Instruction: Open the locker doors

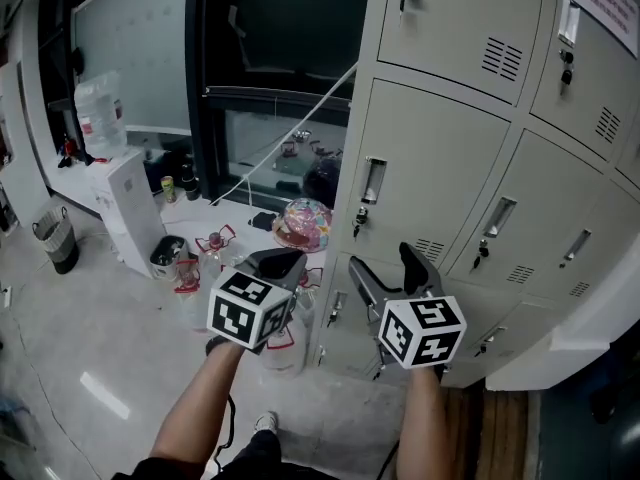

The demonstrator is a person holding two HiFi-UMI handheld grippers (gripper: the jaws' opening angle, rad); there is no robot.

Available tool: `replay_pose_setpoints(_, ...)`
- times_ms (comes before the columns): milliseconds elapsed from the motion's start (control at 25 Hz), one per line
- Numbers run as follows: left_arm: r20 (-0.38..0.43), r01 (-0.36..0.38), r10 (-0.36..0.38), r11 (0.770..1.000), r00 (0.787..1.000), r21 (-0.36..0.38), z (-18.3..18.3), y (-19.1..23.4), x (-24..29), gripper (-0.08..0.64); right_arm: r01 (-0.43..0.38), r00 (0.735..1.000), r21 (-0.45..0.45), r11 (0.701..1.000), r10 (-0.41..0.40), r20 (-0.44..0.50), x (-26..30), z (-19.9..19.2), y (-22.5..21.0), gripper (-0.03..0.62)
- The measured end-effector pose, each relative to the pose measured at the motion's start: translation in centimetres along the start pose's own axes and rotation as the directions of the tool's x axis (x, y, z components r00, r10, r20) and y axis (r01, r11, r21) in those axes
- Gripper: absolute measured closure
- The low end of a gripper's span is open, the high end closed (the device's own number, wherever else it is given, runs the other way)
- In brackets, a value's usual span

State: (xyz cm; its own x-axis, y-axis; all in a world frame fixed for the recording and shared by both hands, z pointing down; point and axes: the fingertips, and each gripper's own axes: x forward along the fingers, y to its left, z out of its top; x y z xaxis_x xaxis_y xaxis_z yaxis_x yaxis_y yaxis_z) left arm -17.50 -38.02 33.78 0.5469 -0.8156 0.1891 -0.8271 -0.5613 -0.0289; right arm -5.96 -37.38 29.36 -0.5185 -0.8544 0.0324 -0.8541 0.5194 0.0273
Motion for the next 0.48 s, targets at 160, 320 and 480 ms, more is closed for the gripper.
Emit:
replay_pose_setpoints(160, 0.004, 0.041, -0.041, 0.999, 0.999, 0.007, 1.0, 2.4, 2.2, 0.557, 0.033, 0.999, 0.006, 0.999, -0.033, 0.003, 2.9, 0.8, -0.6, 0.216)
replay_pose_setpoints(320, 0.006, 0.079, -0.079, 0.997, 0.997, 0.01, 1.4, 4.4, 4.2, 0.557, 0.061, 0.998, 0.004, 0.998, -0.061, -0.004, 5.4, 1.2, -1.2, 0.216)
replay_pose_setpoints(480, 0.01, 0.12, -0.12, 0.993, 0.993, 0.016, 1.9, 5.8, 5.9, 0.557, 0.088, 0.996, -0.002, 0.996, -0.088, -0.006, 7.4, 1.7, -1.5, 0.216)
